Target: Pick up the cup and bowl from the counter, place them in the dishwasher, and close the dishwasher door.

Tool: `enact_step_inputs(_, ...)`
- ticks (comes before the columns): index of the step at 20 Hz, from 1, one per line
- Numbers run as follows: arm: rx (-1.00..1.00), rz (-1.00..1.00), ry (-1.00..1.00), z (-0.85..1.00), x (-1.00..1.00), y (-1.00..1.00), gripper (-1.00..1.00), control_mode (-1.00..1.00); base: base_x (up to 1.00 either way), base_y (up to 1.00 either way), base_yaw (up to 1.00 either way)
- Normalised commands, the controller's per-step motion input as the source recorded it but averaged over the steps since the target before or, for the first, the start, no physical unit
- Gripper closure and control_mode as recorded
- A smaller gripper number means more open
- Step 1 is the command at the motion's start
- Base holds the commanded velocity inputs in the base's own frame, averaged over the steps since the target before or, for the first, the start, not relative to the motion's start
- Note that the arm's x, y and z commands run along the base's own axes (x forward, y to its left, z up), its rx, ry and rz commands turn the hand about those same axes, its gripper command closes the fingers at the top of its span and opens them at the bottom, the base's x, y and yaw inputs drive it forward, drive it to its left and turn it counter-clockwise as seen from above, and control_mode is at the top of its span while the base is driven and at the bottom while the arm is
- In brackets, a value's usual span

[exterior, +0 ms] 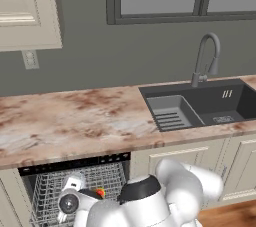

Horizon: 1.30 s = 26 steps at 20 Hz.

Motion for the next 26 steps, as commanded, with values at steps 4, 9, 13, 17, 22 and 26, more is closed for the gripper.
enact_step_inputs(4, 0.03, 0.0, 0.09, -0.62, 0.1, 0.0, 1.0, -1.0, 0.0, 0.0, 0.0)
enact_step_inputs(9, -0.01, 0.0, -0.01, -0.18, 0.12, 0.0, 1.0, -1.0, 0.0, 0.0, 0.0)
enact_step_inputs(13, 0.0, 0.0, 0.0, -0.37, 0.17, 0.04, 1.0, -1.0, 0.0, 0.0, 0.0)
enact_step_inputs(17, 0.0, 0.0, 0.0, -0.48, 0.27, 0.1, 1.0, -1.0, 0.0, 0.0, 0.0)
enact_step_inputs(22, 0.0, 0.01, 0.0, -0.43, 0.22, 0.17, 1.0, -1.0, 0.0, 0.0, 0.0)
enact_step_inputs(26, -0.02, 0.03, 0.0, -0.57, 0.02, 0.33, 1.0, -1.0, 0.0, 0.0, 0.0)
